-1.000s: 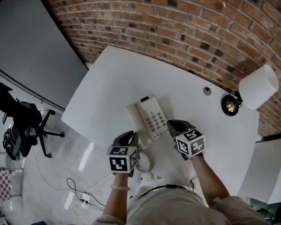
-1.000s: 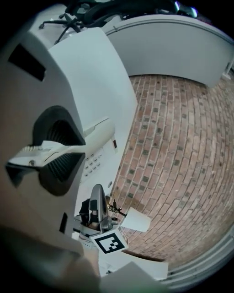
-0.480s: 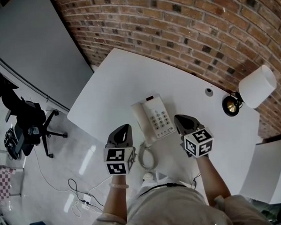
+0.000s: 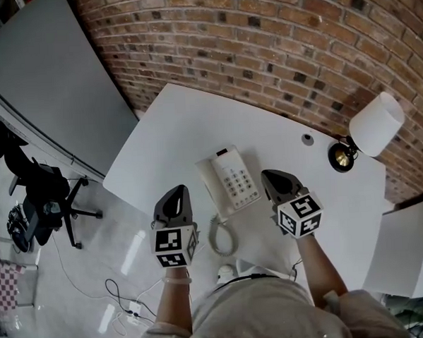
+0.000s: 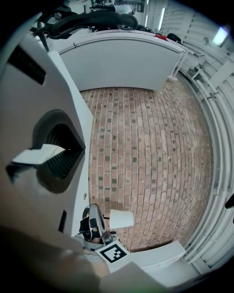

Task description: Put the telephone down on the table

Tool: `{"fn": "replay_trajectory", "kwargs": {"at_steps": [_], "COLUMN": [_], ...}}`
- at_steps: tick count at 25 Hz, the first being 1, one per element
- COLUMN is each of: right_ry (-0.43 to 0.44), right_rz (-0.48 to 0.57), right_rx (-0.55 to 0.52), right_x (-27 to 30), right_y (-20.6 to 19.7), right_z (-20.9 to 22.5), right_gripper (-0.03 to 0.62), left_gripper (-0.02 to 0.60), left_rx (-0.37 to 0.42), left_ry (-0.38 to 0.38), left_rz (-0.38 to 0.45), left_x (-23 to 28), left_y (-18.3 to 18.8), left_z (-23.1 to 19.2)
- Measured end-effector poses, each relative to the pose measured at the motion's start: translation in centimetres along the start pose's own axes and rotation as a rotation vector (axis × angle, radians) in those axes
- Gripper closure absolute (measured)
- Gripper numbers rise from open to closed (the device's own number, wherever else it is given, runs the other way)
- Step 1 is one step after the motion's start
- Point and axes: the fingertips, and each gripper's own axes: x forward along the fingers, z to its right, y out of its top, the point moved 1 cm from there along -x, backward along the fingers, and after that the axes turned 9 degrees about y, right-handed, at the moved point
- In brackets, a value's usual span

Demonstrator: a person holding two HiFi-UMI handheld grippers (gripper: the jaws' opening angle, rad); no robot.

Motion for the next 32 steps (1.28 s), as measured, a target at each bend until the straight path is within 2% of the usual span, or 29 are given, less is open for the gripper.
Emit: {"fn": "replay_trajectory", "kwargs": {"at_steps": [17,32], "right_ry": [-0.040,-0.064], "right_rz": [0.137,0.180], "right_rx": [-0.077,-0.086], "right_x": [-2.9,-4.2], "right_y": [4.1,5.5], "right_z": [-1.1,-1.8], "right_gripper": [0.589,0.589], "left_gripper": [0.577,0.577], "left_rx": [-0.017,-0.034], "left_ry": [0.043,0.052], "left_rz": [0.147,0.198], "left_x": [-2.9,-4.3], "left_y": [3.0,3.8], "left_z": [-1.7,-2.5]}}
